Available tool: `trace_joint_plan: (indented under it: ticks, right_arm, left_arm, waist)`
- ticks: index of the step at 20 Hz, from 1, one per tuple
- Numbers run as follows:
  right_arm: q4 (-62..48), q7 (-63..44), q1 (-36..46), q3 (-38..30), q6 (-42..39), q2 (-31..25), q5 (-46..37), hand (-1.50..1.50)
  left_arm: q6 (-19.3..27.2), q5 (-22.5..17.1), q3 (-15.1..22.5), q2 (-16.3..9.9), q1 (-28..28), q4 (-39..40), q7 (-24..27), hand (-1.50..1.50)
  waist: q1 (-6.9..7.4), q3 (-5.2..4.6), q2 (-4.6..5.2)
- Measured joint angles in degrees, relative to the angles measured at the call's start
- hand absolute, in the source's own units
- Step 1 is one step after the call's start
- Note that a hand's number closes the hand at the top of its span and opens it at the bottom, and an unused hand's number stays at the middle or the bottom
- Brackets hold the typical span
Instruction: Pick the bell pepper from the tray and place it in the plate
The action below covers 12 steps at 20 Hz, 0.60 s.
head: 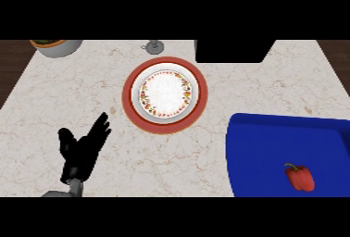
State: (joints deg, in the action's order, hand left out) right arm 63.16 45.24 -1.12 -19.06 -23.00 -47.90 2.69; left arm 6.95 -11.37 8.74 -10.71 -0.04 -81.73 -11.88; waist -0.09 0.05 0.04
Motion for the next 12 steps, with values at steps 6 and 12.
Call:
trace_joint_plan:
  ticks: [6,12]
  right_arm:
    - [9.62,-0.97,-5.92,4.30,3.33,-1.60,-7.35,-1.50]
    - [17.79,-5.77,-9.01,7.00,5.22,2.51,-13.75,-1.50]
  left_arm:
    - [0.07,0.68,0.14,0.71,1.32,0.20,0.56,0.00]
    - [-0.28,1.44,-0.42,1.49,1.18,0.15,0.31,0.00]
  waist:
    - [-0.33,-0.07,-0.15]
    - [-0.20,-0.08,-0.12]
